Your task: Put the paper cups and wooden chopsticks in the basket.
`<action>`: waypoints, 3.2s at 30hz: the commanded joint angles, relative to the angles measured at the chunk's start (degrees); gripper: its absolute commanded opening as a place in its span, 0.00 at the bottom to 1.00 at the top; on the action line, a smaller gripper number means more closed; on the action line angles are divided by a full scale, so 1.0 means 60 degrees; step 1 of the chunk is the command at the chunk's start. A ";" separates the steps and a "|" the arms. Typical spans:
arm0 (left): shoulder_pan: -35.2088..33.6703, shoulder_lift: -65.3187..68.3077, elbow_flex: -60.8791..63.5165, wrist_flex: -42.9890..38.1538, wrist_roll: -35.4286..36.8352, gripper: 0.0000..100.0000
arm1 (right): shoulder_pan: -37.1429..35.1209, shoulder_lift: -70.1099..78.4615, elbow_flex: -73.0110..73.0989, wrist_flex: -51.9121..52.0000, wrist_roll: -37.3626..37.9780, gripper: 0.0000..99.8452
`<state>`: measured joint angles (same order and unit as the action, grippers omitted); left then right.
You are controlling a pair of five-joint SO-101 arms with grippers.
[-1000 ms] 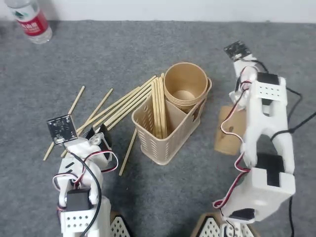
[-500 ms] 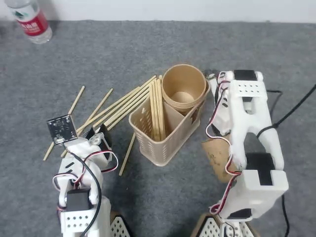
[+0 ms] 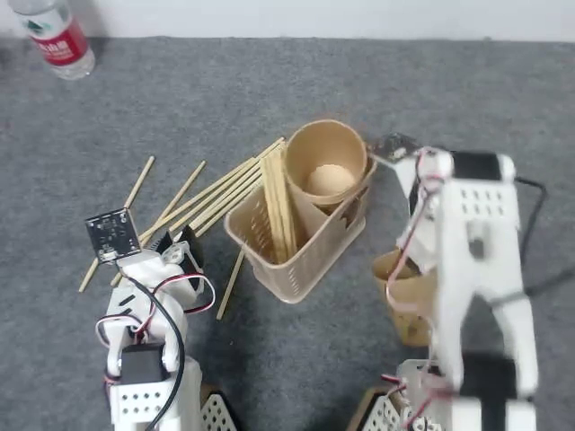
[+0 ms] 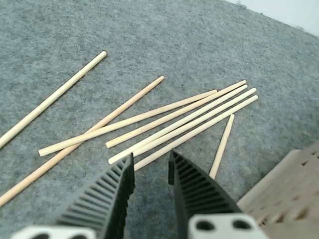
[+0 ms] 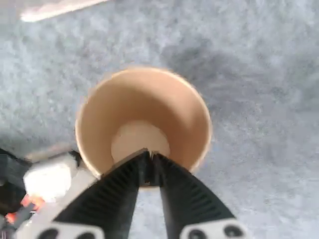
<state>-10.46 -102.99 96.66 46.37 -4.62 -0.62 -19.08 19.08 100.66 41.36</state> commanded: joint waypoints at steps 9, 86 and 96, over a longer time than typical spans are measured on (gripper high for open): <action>0.0044 -0.0147 -0.0037 0.0044 -0.0088 0.11 | 0.3656 -0.5121 0.2637 0.0300 0.3267 0.01; 0.0029 -0.0147 -0.0037 0.0044 -0.0088 0.11 | 0.2850 -0.5985 -0.0161 -0.0359 0.1304 0.01; 0.0029 -0.0147 -0.0037 0.0044 -0.0088 0.11 | 0.1648 -0.5985 -0.4176 -0.0667 -0.0322 0.01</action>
<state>-10.55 -102.99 96.66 46.37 -4.62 13.89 -56.09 1.93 98.29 42.51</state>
